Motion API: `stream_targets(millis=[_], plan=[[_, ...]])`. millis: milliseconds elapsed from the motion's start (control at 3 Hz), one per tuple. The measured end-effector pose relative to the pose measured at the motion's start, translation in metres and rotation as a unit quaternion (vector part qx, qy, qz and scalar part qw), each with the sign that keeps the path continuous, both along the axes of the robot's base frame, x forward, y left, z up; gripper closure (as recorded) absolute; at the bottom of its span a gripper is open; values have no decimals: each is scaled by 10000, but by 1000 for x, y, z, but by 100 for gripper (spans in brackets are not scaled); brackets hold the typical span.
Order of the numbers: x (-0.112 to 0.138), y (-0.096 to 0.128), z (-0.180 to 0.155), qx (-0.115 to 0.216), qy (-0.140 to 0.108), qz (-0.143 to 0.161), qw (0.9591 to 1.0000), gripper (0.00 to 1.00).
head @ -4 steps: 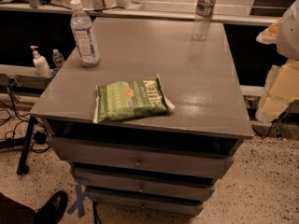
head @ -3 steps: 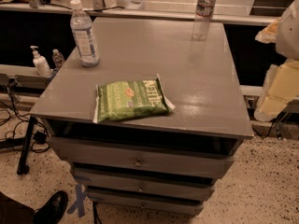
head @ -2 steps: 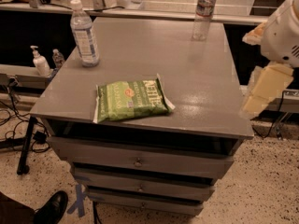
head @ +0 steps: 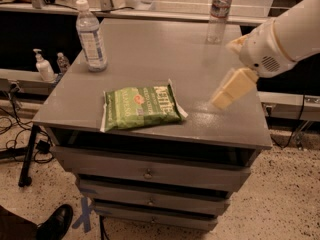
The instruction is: Move blue plastic bottle near water bottle
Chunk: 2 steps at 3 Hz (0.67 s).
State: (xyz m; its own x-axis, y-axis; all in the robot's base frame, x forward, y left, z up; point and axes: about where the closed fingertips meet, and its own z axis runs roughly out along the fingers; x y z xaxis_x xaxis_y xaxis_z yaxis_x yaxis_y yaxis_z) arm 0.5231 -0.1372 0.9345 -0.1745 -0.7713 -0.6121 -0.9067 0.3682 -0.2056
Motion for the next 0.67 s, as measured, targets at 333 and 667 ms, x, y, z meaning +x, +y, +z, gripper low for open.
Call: stream_targets(millis=[333,667], plan=[[26,24,-21,995,36,-150,9949,0],[34,32,-16,1253,-20,-220,9919,0]])
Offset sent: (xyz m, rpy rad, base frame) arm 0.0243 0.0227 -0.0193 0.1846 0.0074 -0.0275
